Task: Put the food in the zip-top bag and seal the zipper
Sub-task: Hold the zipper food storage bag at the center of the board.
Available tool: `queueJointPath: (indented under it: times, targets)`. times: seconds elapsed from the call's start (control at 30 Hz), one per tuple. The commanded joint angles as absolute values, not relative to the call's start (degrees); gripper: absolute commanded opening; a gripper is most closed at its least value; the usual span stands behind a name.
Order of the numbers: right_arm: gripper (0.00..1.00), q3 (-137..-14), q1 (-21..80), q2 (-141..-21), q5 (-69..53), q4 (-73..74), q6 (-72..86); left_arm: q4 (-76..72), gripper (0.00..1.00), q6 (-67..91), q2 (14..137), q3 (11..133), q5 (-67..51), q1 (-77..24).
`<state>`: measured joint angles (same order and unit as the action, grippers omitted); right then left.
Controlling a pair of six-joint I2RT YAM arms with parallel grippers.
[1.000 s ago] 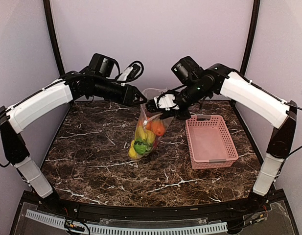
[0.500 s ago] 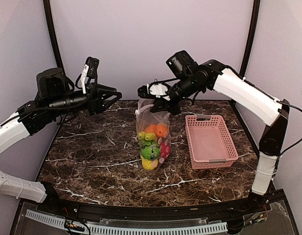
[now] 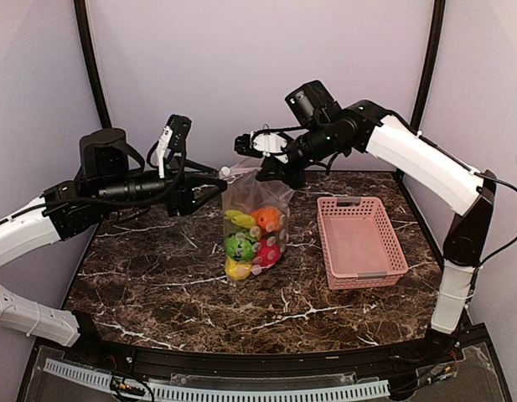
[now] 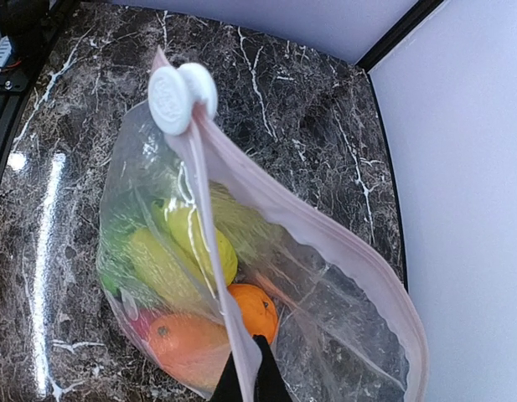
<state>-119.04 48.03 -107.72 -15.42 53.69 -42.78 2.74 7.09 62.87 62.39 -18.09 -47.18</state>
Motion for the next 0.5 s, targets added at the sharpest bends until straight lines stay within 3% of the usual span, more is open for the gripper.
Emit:
queueJointPath:
  times: [0.0,0.47]
  targets:
    - [0.0,-120.1,48.3,-106.4,-14.9,50.0,-41.4,0.8,0.56,5.7,64.4,61.5,-11.9,-47.4]
    - [0.0,-118.2,48.3,-105.1,-15.5,48.7,-40.7,3.9,0.55,2.7,70.8,65.2,-4.6,-47.2]
